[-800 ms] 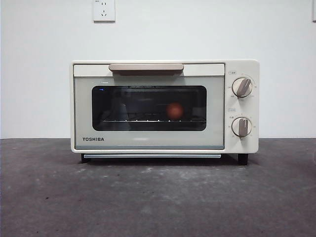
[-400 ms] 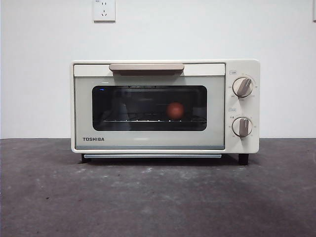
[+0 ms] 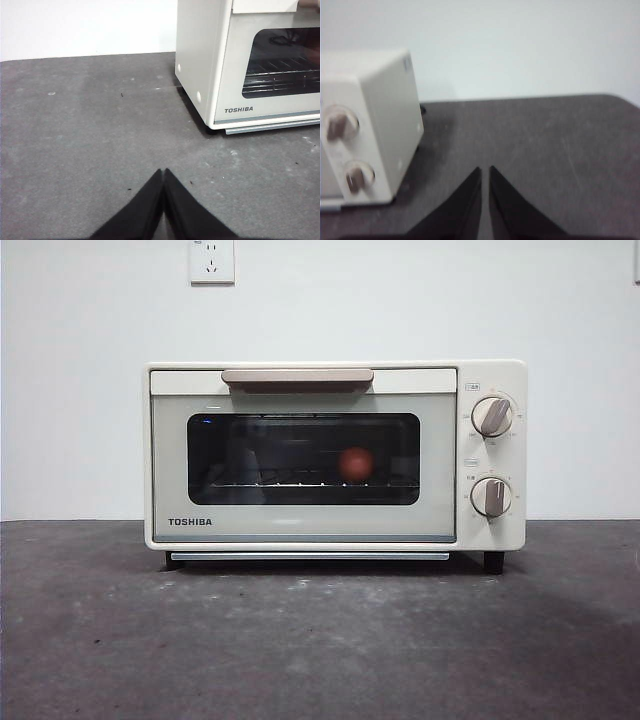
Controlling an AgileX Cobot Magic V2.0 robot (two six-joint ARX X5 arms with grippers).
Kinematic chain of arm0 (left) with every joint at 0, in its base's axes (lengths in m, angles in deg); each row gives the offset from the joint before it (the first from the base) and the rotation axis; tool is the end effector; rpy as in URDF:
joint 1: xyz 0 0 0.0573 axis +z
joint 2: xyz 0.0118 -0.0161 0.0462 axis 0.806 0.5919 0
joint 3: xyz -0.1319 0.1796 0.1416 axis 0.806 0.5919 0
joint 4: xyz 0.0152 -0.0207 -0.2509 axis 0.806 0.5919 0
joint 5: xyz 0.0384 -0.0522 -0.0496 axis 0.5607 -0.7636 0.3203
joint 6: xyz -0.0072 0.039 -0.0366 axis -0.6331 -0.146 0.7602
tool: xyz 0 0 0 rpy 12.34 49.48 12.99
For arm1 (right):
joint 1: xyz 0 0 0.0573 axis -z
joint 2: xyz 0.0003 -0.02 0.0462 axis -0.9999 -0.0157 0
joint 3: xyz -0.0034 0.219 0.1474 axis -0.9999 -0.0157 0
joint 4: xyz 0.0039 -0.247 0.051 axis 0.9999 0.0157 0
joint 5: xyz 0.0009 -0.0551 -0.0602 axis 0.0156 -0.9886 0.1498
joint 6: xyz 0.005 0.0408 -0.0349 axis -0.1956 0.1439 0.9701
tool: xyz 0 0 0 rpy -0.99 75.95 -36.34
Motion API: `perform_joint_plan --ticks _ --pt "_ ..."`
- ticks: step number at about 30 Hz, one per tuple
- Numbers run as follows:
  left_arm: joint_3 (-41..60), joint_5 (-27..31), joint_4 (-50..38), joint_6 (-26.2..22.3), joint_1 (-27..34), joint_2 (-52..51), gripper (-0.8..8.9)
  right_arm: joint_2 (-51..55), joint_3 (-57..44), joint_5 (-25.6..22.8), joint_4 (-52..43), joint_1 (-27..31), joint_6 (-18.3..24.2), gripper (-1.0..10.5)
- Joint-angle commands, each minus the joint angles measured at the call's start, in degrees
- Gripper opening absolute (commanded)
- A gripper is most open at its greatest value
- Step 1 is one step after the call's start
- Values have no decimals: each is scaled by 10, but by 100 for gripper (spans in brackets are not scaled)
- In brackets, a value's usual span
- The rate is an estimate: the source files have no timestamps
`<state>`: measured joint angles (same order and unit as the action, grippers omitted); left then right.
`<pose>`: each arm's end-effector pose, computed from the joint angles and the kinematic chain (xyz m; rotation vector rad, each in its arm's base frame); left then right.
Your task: Eggoven
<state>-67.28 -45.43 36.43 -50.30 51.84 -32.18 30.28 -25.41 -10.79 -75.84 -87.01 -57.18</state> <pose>0.0944 -0.0075 0.1573 0.0291 0.1411 -0.1885 0.0950 -0.0032 0.1910 0.0748 0.0107 -0.0307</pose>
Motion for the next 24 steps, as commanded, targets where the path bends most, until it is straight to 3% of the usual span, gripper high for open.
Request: perform_joint_plan --ticks 1,10,24 --pt "15 1 4 2 2 -1 8 18 -32 1 -7 1 4 5" --pt "15 1 4 2 2 -1 8 35 -59 3 70 -1 -2 5" --pt "15 1 4 2 1 -1 8 35 -59 -4 54 -1 -14 5"
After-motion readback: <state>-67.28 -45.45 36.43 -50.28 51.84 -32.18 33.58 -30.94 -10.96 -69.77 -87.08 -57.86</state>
